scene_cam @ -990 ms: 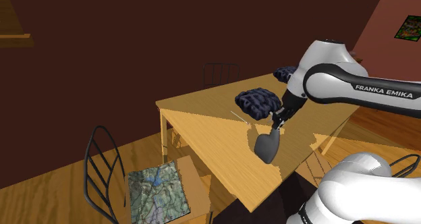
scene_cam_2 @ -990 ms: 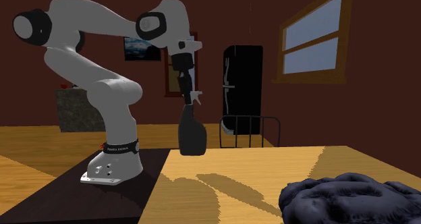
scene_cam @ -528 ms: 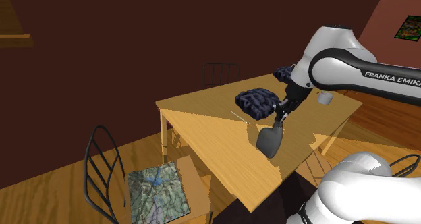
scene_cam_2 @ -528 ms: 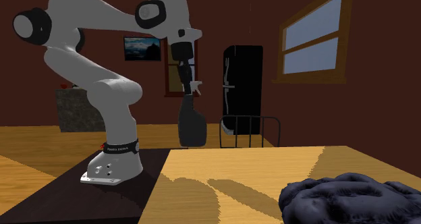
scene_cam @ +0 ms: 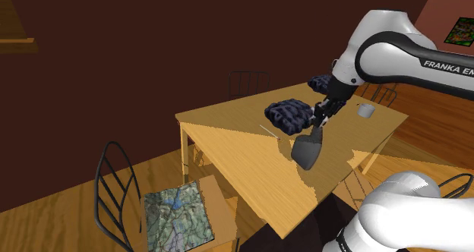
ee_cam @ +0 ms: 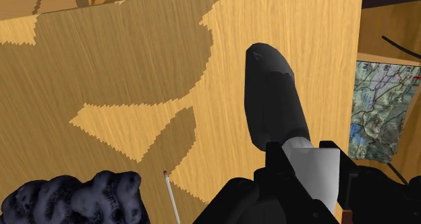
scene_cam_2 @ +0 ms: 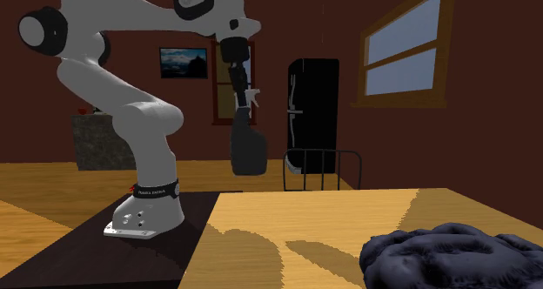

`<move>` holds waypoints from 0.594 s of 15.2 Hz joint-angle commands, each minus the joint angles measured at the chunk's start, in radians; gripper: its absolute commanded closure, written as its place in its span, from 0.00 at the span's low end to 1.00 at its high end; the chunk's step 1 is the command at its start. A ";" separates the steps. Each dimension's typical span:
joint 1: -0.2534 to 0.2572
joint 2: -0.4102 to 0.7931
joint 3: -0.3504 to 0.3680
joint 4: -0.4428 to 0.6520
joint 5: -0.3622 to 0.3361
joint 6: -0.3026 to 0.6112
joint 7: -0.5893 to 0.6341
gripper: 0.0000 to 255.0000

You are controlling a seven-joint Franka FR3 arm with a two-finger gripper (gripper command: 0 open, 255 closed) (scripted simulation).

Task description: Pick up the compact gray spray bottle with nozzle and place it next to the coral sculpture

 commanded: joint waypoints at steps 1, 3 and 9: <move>0.002 0.005 0.003 0.032 0.003 -0.027 0.001 1.00; 0.003 0.013 0.005 0.062 0.005 -0.049 0.001 1.00; 0.006 0.041 0.010 0.158 0.010 -0.117 0.000 1.00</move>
